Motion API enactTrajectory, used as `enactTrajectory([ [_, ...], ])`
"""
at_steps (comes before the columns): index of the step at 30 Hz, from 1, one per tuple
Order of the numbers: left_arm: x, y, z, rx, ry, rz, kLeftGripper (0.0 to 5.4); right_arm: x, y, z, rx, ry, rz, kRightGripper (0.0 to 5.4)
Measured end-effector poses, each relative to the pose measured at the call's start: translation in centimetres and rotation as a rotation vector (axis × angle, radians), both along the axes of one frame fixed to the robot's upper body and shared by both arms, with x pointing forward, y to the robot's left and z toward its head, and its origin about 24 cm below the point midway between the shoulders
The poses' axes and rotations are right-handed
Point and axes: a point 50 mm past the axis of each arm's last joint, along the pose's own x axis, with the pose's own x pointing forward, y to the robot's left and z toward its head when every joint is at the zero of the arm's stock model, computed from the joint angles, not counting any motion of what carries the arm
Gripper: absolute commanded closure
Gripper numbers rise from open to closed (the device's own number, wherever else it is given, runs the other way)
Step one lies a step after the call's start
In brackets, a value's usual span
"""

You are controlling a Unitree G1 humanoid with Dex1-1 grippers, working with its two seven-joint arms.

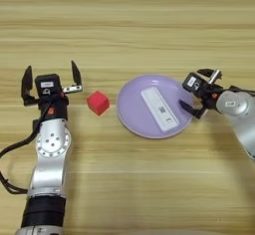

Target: Move the objects on the table

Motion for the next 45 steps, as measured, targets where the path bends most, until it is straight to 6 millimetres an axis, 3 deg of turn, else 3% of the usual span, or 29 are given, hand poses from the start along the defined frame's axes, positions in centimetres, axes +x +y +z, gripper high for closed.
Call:
enactTrajectory([
  [10, 0.0, -0.1, 0.0, 0.001, 0.003, -0.005, 0.02, -0.7, 0.2, 1.9, 0.087, -0.086, -0.009, 0.0],
  [15, 0.1, -0.1, -0.2, 0.005, 0.021, -0.026, 0.02, -2.1, 1.8, 2.4, 0.241, -0.09, 0.027, 0.0],
  [26, 0.2, 0.0, -0.6, -0.035, 0.057, -0.079, 0.02, -3.6, 3.4, 1.2, 0.397, -0.006, -0.009, 0.0],
  [45, 0.1, 0.2, -0.8, -0.044, 0.074, -0.069, 0.02, -4.1, 5.2, -0.8, 0.412, 0.102, 0.007, 0.0],
])
